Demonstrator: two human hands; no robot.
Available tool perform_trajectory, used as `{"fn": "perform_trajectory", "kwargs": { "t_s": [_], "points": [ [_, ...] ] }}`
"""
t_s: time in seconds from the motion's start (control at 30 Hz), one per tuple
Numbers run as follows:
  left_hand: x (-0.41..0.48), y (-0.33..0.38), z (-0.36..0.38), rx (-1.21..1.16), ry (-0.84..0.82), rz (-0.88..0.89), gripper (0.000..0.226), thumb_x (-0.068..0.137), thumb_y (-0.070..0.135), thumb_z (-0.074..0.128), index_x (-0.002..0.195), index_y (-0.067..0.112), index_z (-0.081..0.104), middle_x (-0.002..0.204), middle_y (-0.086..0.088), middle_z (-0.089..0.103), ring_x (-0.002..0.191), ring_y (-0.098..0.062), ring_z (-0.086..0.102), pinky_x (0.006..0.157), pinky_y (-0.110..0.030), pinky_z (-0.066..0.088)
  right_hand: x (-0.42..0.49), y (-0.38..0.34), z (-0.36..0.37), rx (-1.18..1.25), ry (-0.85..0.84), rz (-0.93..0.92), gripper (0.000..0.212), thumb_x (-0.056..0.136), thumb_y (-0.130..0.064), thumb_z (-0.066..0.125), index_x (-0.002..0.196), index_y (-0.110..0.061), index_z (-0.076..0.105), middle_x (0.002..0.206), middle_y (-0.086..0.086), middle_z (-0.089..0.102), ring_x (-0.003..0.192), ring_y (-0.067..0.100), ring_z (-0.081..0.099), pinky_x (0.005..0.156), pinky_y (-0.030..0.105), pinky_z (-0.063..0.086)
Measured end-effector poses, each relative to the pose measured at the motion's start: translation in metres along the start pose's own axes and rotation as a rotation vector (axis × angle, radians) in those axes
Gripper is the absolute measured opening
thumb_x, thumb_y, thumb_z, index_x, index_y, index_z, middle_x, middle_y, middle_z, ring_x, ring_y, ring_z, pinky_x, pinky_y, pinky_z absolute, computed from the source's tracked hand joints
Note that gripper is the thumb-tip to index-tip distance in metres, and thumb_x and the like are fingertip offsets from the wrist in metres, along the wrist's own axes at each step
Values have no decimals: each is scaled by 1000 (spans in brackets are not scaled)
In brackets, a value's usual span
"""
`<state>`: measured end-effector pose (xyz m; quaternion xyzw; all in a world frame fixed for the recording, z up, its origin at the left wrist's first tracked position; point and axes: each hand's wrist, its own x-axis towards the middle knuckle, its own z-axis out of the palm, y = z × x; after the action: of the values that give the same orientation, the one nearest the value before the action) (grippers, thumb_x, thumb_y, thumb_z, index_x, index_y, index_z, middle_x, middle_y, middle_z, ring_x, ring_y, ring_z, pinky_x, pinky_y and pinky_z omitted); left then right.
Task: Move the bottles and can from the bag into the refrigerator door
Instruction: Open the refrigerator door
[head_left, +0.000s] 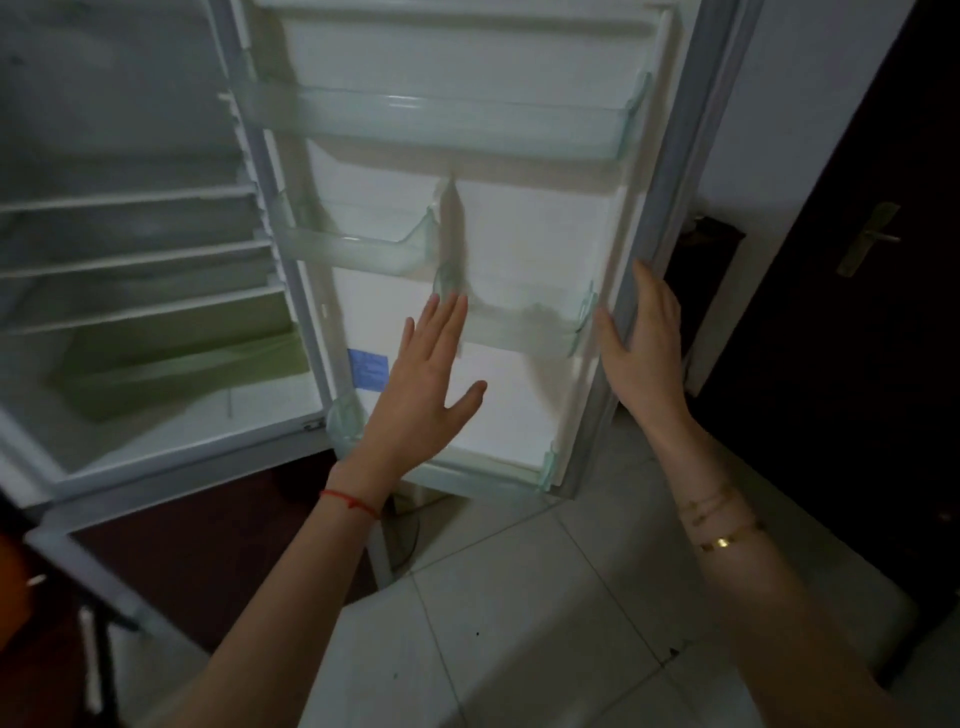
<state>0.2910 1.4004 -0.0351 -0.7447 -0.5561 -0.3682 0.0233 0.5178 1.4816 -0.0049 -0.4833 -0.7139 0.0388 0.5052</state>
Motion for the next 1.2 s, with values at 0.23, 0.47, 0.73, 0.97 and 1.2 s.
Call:
{"fn": "perform_trajectory", "kwargs": {
  "t_s": [0.23, 0.47, 0.73, 0.97, 1.2],
  "points": [
    [-57, 9, -48, 25, 61, -151, 82, 94, 31, 57, 157, 11, 8, 165, 0, 6, 153, -15, -2, 125, -41, 5, -39, -40, 17, 129, -178, -126, 58, 95, -26, 54, 147, -9, 33, 153, 9, 33, 144, 27, 27, 119, 40, 23],
    [-111, 10, -89, 123, 100, -289, 83, 93, 30, 58, 157, 14, 8, 165, 3, 5, 153, -12, -3, 125, -37, 0, -75, -82, 31, 233, -353, -171, 59, 96, -28, 53, 148, -13, 31, 156, 3, 29, 147, 24, 18, 119, 21, 11],
    [-174, 2, -133, 190, 118, -478, 81, 93, 29, 59, 157, 16, 10, 165, 2, 9, 153, -13, -2, 123, -49, 12, -115, -128, 52, 344, -543, -219, 58, 97, -27, 53, 149, -15, 30, 155, -3, 31, 146, 9, 19, 121, 26, 16],
    [-226, -16, -173, 224, 136, -612, 81, 92, 33, 56, 157, 19, 9, 165, 5, 7, 153, -10, -3, 123, -47, 14, -143, -183, 81, 392, -707, -228, 57, 96, -30, 53, 148, -19, 31, 154, -3, 33, 144, 12, 23, 120, 37, 23],
    [-275, -51, -226, 227, 161, -775, 82, 92, 32, 58, 157, 24, 8, 162, 14, 4, 147, 0, -10, 124, -44, 12, -171, -244, 131, 434, -845, -234, 57, 97, -37, 50, 149, -27, 28, 154, -5, 31, 147, 15, 22, 118, 48, 27]
  ]
}}
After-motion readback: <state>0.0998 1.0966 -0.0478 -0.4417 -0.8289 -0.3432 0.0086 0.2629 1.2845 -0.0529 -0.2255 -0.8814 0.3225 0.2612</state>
